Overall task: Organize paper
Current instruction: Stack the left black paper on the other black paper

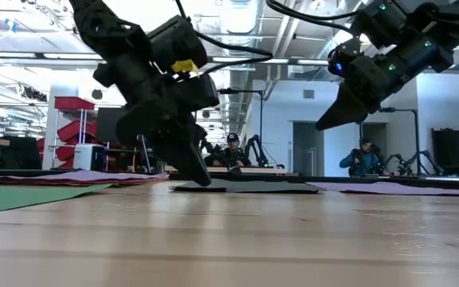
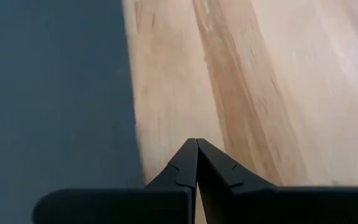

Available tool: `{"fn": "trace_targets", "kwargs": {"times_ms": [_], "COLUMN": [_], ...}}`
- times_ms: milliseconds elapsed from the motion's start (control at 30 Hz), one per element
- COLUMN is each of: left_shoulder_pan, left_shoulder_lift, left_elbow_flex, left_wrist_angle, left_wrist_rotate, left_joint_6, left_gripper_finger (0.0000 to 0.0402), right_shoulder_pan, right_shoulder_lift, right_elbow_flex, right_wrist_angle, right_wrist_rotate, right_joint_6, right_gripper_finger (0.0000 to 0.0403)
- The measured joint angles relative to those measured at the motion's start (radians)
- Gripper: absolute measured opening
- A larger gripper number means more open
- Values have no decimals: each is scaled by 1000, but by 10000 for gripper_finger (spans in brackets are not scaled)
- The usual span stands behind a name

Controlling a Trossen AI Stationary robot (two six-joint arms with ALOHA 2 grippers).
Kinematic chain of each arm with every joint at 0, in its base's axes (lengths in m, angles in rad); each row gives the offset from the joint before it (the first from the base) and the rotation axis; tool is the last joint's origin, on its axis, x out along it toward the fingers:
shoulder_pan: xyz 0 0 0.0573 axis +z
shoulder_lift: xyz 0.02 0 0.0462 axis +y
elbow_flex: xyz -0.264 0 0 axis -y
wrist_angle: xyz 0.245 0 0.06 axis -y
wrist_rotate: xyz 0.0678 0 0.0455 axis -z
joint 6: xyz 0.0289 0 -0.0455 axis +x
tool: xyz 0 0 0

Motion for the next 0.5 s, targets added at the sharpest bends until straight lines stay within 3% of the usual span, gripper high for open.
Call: {"fn": "trace_targets", "kwargs": {"times_ms": [133,500], "left_shoulder_pan": [16,62], "left_shoulder_lift": [11,29], "left_elbow_flex": [0,0], "left_wrist_angle": [-8,1], "left_wrist_rotate": [-52,-56], "left_joint_6": [10,39], "left_gripper_finger": [0,0], "right_shoulder_pan": [0,0], "right_shoulder_lift": [0,0], "right_elbow_flex": [0,0], "right_wrist_angle": [-1,-10], "right_wrist_rotate": [1,2], "right_joint_6": [0,0], "right_gripper_finger": [0,0]}}
